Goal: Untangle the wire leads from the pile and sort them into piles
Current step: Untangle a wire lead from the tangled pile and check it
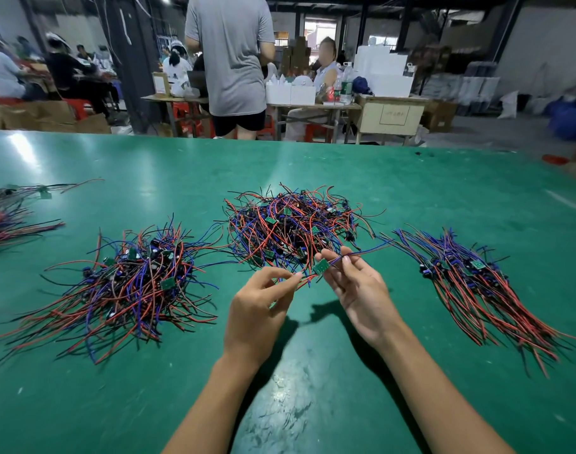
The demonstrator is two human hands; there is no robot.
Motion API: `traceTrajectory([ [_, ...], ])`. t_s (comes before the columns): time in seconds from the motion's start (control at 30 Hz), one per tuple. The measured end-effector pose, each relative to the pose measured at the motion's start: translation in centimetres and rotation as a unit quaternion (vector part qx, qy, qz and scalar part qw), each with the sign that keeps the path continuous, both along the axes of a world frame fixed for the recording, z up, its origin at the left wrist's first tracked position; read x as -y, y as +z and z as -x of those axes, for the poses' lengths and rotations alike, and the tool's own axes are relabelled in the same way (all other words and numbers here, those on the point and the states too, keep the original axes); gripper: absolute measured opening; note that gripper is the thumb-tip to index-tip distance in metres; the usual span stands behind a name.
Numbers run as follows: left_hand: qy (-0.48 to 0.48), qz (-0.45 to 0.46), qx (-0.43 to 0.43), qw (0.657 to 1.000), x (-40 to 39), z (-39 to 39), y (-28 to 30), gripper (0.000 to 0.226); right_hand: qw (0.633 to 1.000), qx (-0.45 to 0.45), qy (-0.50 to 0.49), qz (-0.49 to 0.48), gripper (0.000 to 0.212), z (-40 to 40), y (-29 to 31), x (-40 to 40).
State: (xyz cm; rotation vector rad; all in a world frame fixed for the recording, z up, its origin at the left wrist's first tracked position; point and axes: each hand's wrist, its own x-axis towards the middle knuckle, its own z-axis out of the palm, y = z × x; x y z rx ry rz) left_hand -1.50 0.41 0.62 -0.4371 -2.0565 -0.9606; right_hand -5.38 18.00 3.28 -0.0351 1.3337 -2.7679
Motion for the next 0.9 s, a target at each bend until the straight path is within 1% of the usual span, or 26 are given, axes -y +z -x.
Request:
traceTrajectory([
  [0.07, -0.002, -0.019, 0.015, 1.000, -0.1, -0.1, 0.2, 0.020, 0.999, -0.006, -0.024, -0.029, 0.014, 0.0, 0.0, 0.1],
  [0.13, 0.001, -0.030, 0.036, 0.999, -0.2, -0.3, 0.4, 0.012, 0.989, -0.032, -0.087, -0.119, 0.012, 0.1, -0.2, 0.1],
  [0.2, 0.006, -0.035, 0.062, 0.997, -0.3, -0.5, 0.6, 0.008, 0.966, -0.065, -0.157, -0.193, 0.011, 0.2, -0.3, -0.1],
  [0.3, -0.002, -0.039, 0.104, 0.994, -0.4, -0.7, 0.6, 0.008, 0.949, -0.081, -0.220, -0.212, 0.012, 0.3, -0.3, -0.2],
  [0.4, -0.003, -0.052, 0.132, 0.990, -0.3, -0.5, 0.2, 0.006, 0.929, -0.072, -0.284, -0.227, 0.017, 0.3, -0.5, -0.5],
  [0.47, -0.003, -0.061, 0.145, 0.988, -0.3, -0.4, 0.0, 0.006, 0.900, -0.076, -0.348, -0.249, 0.021, 0.6, -0.3, -1.1],
  [0.57, -0.011, -0.064, 0.160, 0.985, -0.3, -0.2, -0.3, 0.006, 0.839, -0.079, -0.427, -0.328, 0.025, 2.2, 1.1, -3.0],
  [0.63, -0.008, -0.065, 0.160, 0.985, -0.2, -0.2, -0.3, 0.004, 0.801, -0.078, -0.447, -0.390, 0.028, 3.8, 2.8, -4.9],
  [0.7, 0.007, -0.073, 0.155, 0.985, -0.1, -0.1, -0.4, 0.005, 0.737, -0.084, -0.443, -0.504, 0.030, 5.5, 4.5, -7.3],
  [0.8, 0.028, -0.096, 0.160, 0.982, -0.1, 0.1, -0.6, 0.008, 0.639, -0.057, -0.398, -0.656, 0.032, 6.8, 5.5, -11.5],
  [0.9, 0.046, -0.106, 0.175, 0.978, 0.0, 0.2, -0.6, 0.009, 0.541, 0.032, -0.276, -0.794, 0.032, 7.0, 4.2, -14.3],
])
